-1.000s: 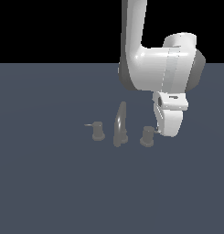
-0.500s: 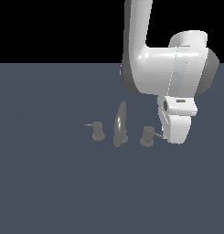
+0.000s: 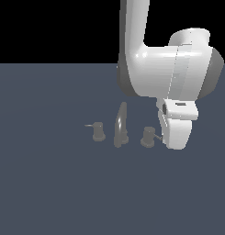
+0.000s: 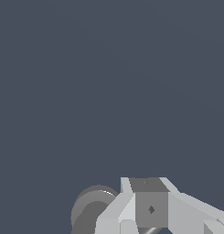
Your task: Turn on the faucet by rotating a designated handle.
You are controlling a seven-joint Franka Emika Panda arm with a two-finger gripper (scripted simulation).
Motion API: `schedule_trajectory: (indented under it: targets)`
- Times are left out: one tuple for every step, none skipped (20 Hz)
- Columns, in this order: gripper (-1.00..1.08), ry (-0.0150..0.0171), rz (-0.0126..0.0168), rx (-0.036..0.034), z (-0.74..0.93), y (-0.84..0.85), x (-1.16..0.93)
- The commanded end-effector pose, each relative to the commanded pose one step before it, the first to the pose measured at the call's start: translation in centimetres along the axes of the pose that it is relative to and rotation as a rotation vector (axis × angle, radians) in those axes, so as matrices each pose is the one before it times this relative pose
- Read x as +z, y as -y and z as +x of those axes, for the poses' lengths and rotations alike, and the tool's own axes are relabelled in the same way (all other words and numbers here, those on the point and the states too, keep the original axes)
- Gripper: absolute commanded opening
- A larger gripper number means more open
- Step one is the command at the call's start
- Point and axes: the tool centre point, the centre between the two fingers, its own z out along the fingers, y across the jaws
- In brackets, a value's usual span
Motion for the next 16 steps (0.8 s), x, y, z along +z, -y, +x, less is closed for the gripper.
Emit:
schedule_trajectory:
  targets:
    - [-1.00,0.00942,-0.00587,-0.02992,-2.557,-0.691,-0.048]
    - [-1.00,0.00083,-0.00053,-0.00182,-0.446,-0.229,-0.009]
    - [-1.00,0.00086,-0.00054,-0.00187,-0.450,-0.228,-0.009]
    - [-1.00,0.00089,-0.00055,-0.00192,-0.455,-0.228,-0.008]
    - [-1.00,0.00000,0.00000,0.00000,0.000,0.000,0.000]
    - [-1.00,-0.01222,0.00432,0.04108,2.652,0.159,0.047]
    - [-1.00,0.00137,-0.00051,-0.00456,-0.714,0.076,-0.010]
    - [-1.00,0.00137,-0.00051,-0.00455,-0.715,0.076,-0.010]
    - [-1.00,0.00139,-0.00052,-0.00460,-0.719,0.077,-0.010]
    - [-1.00,0.00138,-0.00051,-0.00458,-0.719,0.078,-0.010]
    - [-1.00,0.00139,-0.00051,-0.00460,-0.721,0.079,-0.010]
    - [-1.00,0.00140,-0.00051,-0.00462,-0.723,0.080,-0.010]
    - [-1.00,0.00139,-0.00050,-0.00460,-0.723,0.081,-0.011]
    - [-1.00,0.00141,-0.00050,-0.00465,-0.726,0.083,-0.011]
    - [-1.00,0.00142,-0.00049,-0.00465,-0.726,0.086,-0.011]
    - [-1.00,0.00000,0.00000,0.00000,0.000,0.000,0.000]
